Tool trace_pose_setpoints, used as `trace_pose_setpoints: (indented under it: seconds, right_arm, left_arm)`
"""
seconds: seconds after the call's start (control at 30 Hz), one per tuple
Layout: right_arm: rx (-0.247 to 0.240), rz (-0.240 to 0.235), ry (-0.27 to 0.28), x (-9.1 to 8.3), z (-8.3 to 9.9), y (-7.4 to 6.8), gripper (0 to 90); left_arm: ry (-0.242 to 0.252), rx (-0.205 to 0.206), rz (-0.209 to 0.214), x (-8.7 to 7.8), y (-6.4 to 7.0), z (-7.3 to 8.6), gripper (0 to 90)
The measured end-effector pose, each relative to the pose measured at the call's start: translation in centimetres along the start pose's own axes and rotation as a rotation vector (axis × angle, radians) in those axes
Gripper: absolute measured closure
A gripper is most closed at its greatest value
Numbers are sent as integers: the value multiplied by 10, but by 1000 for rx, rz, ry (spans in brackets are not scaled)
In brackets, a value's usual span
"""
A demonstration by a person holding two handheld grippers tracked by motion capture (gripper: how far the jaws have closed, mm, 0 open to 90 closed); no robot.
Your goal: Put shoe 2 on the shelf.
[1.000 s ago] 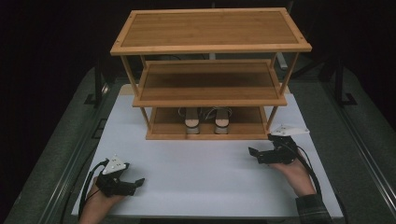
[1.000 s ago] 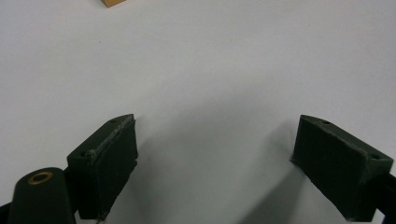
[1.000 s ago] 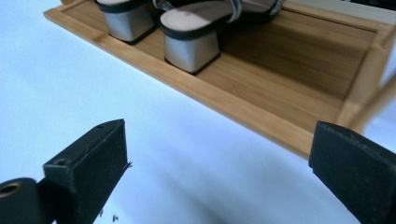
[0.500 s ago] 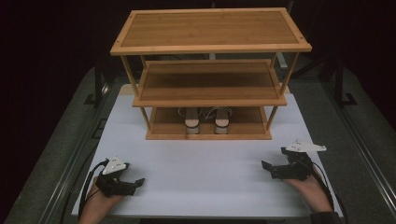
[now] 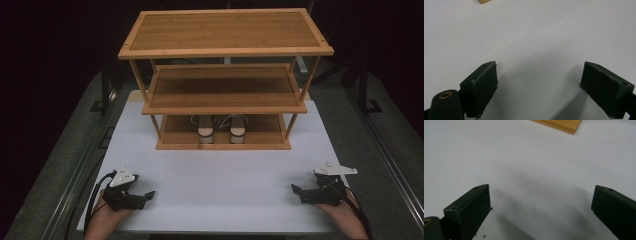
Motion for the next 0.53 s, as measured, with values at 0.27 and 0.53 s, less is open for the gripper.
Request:
trace_pose_setpoints:
  seconds: [0.27,0.53]
  right_arm:
    - [-3,21,-54,7,10,3,8]
    - [-3,24,-53,7,10,2,8]
  left_arm:
    - [0,0,0,0,0,0,128]
    - [-1,0,-1,0,0,0,128]
Point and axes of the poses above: each handheld gripper's, and its own axes: x roughly forward along the jaws, z roughly out of its underside, y roughly to its right, the point moved 8 cm from there along x, roughly forward along the jaws, and after that the axes turned 7 degrees about -y, right-handed, at the moved point
